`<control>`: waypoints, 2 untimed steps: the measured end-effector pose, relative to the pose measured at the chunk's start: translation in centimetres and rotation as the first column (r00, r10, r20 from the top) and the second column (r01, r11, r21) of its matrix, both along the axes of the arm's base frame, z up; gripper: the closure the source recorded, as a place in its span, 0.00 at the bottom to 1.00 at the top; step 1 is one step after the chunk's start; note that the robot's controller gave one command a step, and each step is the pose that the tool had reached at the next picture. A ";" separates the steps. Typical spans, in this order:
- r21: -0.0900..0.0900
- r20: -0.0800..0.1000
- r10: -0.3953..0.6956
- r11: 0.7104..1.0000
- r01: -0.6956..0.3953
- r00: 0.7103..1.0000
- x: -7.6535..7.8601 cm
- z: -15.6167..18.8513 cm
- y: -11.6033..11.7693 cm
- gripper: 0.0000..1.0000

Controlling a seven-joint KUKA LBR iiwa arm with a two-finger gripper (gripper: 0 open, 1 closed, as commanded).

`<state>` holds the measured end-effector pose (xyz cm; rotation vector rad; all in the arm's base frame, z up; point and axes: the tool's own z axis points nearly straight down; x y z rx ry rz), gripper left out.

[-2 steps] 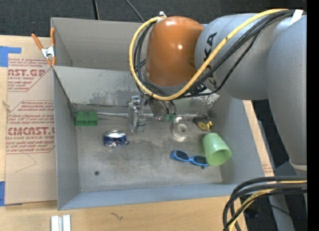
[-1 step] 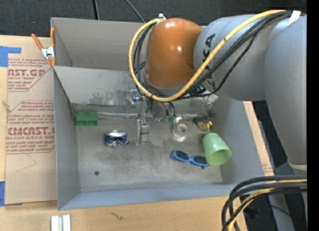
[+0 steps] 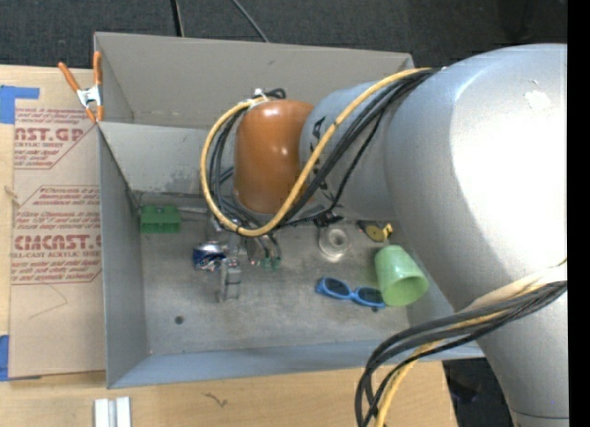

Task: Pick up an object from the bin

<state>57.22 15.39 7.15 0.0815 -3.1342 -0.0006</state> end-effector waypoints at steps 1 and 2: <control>0.002 0.009 -0.001 1.000 0.001 1.000 0.3 0.6 -0.1 1.00; 0.001 0.017 0.095 0.995 -0.095 0.995 -0.3 14.4 -1.4 1.00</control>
Offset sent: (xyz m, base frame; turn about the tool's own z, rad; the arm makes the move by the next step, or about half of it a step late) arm 0.0000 0.0000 0.0000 0.0000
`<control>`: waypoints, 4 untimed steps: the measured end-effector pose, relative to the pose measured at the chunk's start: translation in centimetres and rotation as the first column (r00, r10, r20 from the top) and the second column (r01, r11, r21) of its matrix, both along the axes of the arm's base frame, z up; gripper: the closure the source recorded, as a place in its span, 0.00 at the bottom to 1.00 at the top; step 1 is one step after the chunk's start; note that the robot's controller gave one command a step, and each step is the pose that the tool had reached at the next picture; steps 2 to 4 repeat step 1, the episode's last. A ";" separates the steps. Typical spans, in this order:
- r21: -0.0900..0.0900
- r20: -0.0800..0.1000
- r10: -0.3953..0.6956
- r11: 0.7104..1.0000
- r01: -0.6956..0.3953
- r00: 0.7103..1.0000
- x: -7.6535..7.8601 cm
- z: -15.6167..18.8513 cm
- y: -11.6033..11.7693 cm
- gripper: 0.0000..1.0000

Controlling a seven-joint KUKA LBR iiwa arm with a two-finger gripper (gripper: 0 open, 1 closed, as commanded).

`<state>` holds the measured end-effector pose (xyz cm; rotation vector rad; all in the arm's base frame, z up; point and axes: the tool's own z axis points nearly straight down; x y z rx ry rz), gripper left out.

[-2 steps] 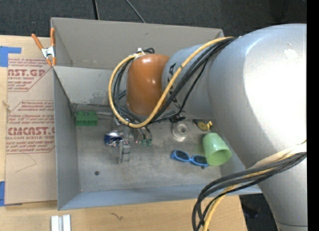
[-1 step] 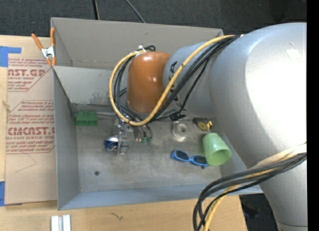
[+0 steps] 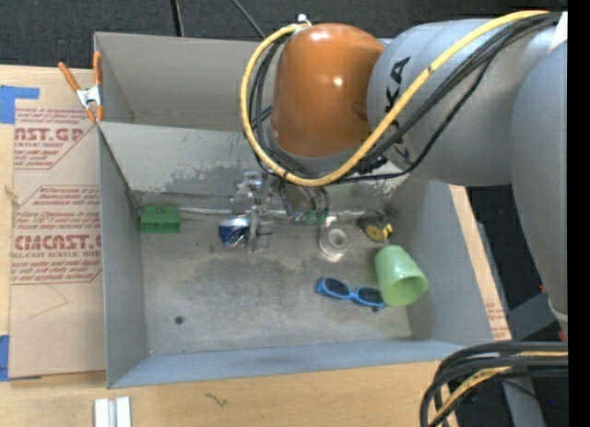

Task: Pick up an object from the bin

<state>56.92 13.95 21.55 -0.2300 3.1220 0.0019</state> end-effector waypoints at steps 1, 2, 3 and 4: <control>-0.003 -0.006 0.344 0.939 -0.344 0.939 -0.9 1.6 -1.3 1.00; -0.003 -0.006 0.344 0.939 -0.344 0.939 -0.9 1.6 -1.3 1.00; -0.003 -0.006 0.344 0.939 -0.344 0.939 -0.9 1.6 -1.3 1.00; -0.003 -0.006 0.344 0.939 -0.344 0.939 -0.9 1.6 -1.3 1.00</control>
Offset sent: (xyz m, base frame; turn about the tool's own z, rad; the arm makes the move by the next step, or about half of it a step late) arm -0.0096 -0.0134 0.0149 -0.3503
